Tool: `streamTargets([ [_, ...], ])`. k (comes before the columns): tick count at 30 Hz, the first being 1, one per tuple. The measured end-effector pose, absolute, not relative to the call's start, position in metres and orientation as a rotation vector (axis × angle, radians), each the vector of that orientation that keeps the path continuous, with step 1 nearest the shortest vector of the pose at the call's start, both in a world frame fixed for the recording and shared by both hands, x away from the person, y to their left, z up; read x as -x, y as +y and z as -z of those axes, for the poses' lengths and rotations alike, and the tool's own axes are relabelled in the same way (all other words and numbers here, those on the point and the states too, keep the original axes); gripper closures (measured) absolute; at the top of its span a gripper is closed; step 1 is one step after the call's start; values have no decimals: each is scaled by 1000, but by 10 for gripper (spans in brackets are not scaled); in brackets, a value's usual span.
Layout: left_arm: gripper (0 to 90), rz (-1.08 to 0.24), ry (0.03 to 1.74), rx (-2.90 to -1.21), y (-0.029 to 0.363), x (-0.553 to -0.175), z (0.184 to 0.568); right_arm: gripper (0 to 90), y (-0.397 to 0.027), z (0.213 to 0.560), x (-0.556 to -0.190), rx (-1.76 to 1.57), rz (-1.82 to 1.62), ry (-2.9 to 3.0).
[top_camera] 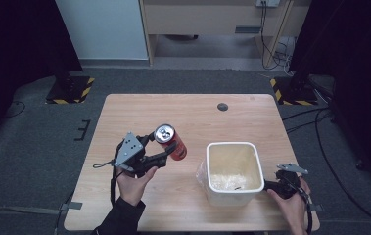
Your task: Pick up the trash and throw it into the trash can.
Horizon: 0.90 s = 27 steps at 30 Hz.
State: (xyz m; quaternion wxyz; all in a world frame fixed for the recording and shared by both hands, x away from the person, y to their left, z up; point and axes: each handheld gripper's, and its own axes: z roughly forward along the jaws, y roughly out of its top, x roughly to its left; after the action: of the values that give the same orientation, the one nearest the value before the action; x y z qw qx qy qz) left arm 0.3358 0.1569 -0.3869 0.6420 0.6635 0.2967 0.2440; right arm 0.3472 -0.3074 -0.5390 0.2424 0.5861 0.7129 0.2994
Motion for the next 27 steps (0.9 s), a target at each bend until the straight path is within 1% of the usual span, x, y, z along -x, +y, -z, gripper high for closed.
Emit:
streamTargets([
  [16, 334, -526, 580, -1453, 144, -317, 368, 14, -307, 539, -347, -1605, -819, 1948],
  [27, 334, -504, 529, -1442, 129, -313, 361, 14, -307, 539, -347, -1605, -819, 1948],
])
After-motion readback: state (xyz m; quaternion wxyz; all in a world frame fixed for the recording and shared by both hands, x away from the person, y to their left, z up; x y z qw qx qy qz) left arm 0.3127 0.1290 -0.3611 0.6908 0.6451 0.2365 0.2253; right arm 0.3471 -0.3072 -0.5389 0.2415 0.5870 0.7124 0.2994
